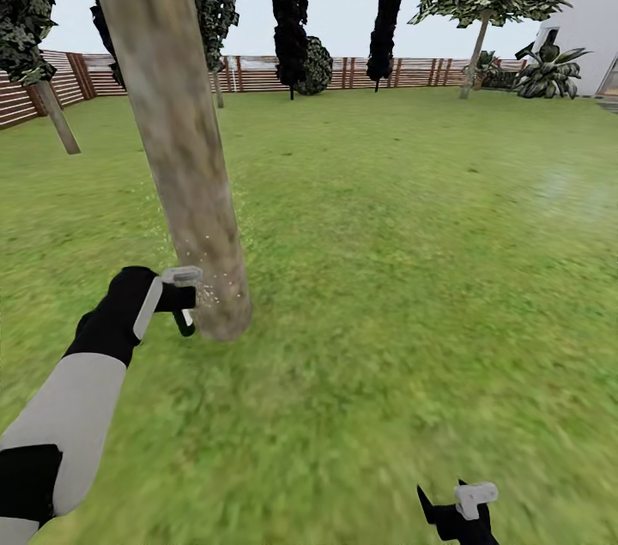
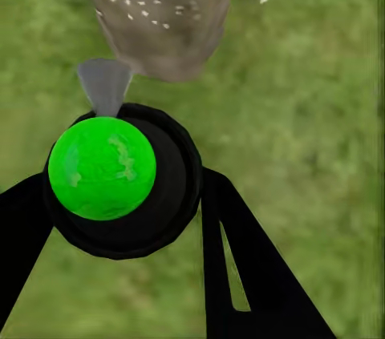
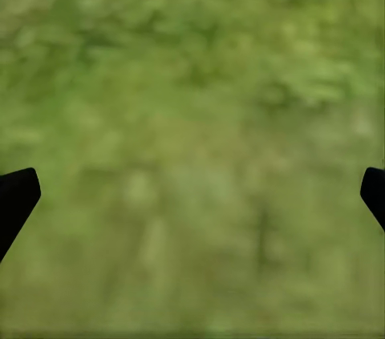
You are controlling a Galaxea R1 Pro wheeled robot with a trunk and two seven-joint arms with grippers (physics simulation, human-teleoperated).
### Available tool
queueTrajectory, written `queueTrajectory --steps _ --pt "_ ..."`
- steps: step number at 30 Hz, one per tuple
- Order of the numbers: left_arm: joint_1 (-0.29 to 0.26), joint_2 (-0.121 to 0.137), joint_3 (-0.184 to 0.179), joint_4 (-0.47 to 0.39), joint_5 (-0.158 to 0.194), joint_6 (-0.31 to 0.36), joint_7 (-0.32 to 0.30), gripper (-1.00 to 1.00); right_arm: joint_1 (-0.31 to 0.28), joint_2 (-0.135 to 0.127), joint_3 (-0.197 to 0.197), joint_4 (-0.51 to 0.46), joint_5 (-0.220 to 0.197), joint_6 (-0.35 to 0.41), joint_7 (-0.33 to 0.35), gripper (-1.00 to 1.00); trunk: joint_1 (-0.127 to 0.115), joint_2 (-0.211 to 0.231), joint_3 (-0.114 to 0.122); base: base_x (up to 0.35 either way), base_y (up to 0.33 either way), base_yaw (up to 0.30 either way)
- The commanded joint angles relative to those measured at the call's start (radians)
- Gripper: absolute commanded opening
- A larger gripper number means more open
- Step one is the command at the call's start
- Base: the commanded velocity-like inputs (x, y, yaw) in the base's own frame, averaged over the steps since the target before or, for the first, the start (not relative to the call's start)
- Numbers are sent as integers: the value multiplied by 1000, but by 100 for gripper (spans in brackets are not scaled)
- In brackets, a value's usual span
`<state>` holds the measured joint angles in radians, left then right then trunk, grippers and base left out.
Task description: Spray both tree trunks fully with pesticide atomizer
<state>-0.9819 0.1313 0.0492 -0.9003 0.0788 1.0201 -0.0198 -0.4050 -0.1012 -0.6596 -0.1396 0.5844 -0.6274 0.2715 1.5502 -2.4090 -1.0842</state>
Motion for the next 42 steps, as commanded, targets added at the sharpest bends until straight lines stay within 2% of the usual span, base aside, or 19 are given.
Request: queueTrajectory --steps 1,5,8,10,13,15,19,23,25,27,29,35,42 --pt "0 -4 0 0 -3 0 0 -100 0 0 0 0 0 0 0 100 0 0 0 -133 -54 0" --pt "-1 -36 -2 -3 -5 0 0 -100 0 0 0 0 0 0 0 100 0 0 0 -249 -130 0" --pt "-28 -39 -17 -3 -5 1 0 -100 0 0 0 0 0 0 0 100 0 0 0 -81 -46 0" --pt "-76 -30 -20 6 -5 7 0 -100 0 0 0 0 0 0 0 100 0 0 0 -8 -5 0" --pt "-117 7 -20 20 -5 10 0 -100 0 0 0 0 0 0 0 100 0 0 0 -1 0 0" --pt "-144 3 -20 58 -5 11 0 -100 0 0 0 0 0 0 0 100 0 0 0 0 0 0" --pt "-241 0 -20 162 -4 14 0 -100 0 0 0 0 0 0 0 100 0 0 0 0 0 0" --pt "-244 17 -23 167 -4 15 -1 -100 0 0 0 0 0 0 0 100 0 0 0 0 0 0" --pt "-241 10 -74 163 -2 15 -1 -100 0 0 0 0 0 0 0 100 0 0 0 -14 -6 0" --pt "-242 2 -93 160 1 15 -2 -100 0 0 0 0 0 0 0 100 0 0 0 -167 -101 0" --pt "-243 -1 -96 158 5 14 -2 -100 0 0 0 0 0 0 0 100 0 0 0 -252 -154 0" --pt "-234 15 -93 165 5 14 -2 -100 0 0 0 -1 0 0 0 100 0 0 0 -56 -31 0" --pt "-212 13 -91 170 6 14 -2 -100 0 0 0 -2 0 0 1 100 0 0 0 0 -165 0"
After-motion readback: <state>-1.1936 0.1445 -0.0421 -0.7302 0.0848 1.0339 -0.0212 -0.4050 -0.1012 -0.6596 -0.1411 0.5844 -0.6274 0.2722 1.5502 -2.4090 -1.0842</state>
